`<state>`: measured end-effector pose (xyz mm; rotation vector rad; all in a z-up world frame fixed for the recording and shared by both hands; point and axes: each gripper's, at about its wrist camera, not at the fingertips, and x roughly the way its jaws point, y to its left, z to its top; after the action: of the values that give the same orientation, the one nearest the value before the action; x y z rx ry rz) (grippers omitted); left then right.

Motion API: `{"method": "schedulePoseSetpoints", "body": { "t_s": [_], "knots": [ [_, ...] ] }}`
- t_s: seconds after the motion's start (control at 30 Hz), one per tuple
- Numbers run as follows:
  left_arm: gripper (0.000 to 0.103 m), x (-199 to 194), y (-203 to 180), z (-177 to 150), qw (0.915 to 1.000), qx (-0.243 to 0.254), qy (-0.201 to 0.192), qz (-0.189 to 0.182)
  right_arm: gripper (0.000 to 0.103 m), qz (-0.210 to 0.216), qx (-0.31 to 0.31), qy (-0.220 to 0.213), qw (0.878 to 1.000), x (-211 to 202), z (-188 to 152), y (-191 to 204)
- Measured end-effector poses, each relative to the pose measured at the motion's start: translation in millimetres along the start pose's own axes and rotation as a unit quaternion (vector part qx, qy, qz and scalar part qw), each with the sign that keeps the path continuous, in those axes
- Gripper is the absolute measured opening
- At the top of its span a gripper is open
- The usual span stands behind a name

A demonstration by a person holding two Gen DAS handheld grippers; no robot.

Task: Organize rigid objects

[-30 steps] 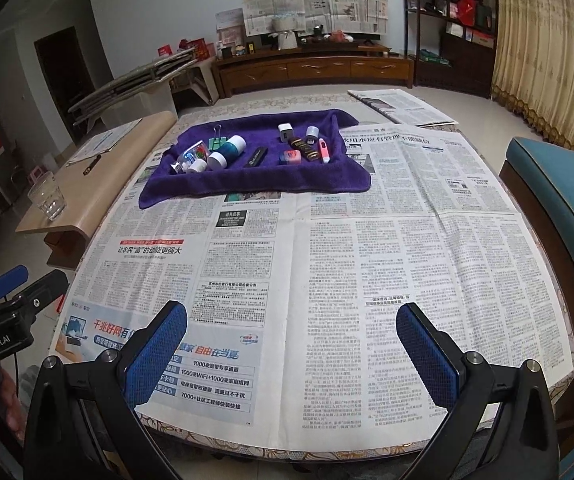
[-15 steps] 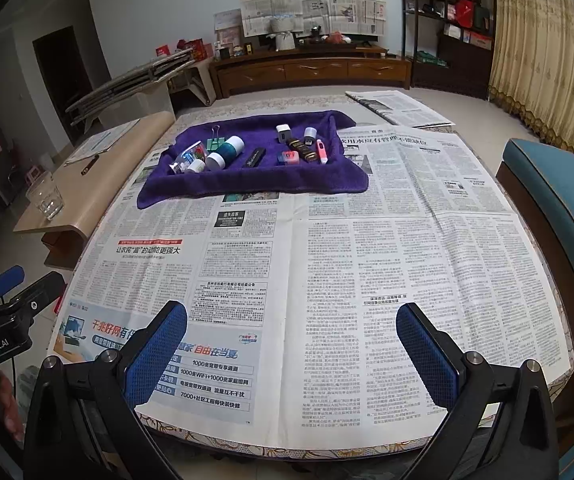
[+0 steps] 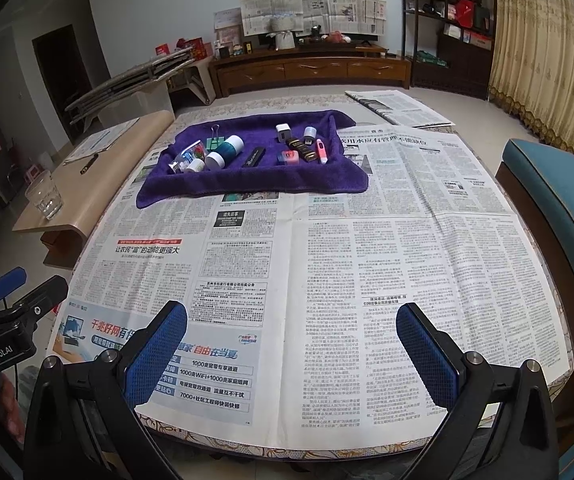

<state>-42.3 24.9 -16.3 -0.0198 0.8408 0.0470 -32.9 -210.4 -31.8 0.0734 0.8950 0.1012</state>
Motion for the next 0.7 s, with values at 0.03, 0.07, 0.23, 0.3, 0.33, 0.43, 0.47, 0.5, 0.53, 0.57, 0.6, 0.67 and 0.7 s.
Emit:
{"method": "schedulePoseSetpoints", "body": {
  "t_s": [0.03,0.07,0.23,0.3,0.33,0.43,0.47,0.5,0.53,0.57,0.6,0.67,0.7],
  "knots": [
    [0.103,0.0,-0.2,-0.1,1.0,0.0,0.0,0.0,0.103,0.001,0.001,-0.001,1.0,-0.4,0.1,-0.1],
    [0.103,-0.1,0.1,0.0,1.0,-0.001,0.0,0.0,0.103,0.001,0.0,-0.001,1.0,-0.4,0.2,0.0],
    [0.103,0.0,-1.6,-0.6,1.0,0.002,-0.001,0.0,0.103,0.001,0.0,-0.002,1.0,-1.6,0.4,0.3],
    [0.103,-0.1,-1.2,-0.8,1.0,0.001,0.0,-0.002,0.103,0.0,-0.001,-0.003,1.0,-2.2,0.4,0.4],
    [0.103,-0.2,-1.5,-0.7,1.0,0.001,0.0,-0.002,0.103,0.0,-0.001,-0.003,1.0,-2.6,0.5,0.5],
    [0.103,-0.2,-2.4,-0.7,1.0,0.001,-0.001,-0.002,0.103,0.0,-0.004,0.0,1.0,-2.6,0.4,1.1],
    [0.103,-0.3,-2.6,-0.7,1.0,0.001,-0.001,-0.001,0.103,0.001,-0.003,0.0,1.0,-2.7,0.2,0.8],
    [0.103,-0.1,-3.6,-0.8,1.0,0.001,-0.001,-0.001,0.103,0.001,-0.002,-0.003,1.0,-3.6,0.2,0.5],
    [0.103,-0.5,-2.7,-0.9,1.0,0.001,-0.001,-0.002,0.103,0.001,-0.002,-0.003,1.0,-3.8,0.3,0.5],
    [0.103,-0.5,-2.0,-0.8,1.0,0.001,-0.002,-0.002,0.103,0.001,-0.002,-0.002,1.0,-4.1,-0.1,0.3],
    [0.103,-0.7,-3.0,-0.7,1.0,0.0,-0.002,-0.002,0.103,0.0,-0.001,-0.002,1.0,-5.5,-0.2,-0.3],
    [0.103,-1.0,-3.5,-0.8,1.0,0.0,-0.002,-0.003,0.103,0.001,0.0,-0.004,1.0,-8.0,-0.1,-1.0],
    [0.103,-1.0,-3.3,-0.7,1.0,0.001,-0.003,-0.003,0.103,0.001,0.001,-0.005,1.0,-9.2,0.2,-1.6]
  ]
}}
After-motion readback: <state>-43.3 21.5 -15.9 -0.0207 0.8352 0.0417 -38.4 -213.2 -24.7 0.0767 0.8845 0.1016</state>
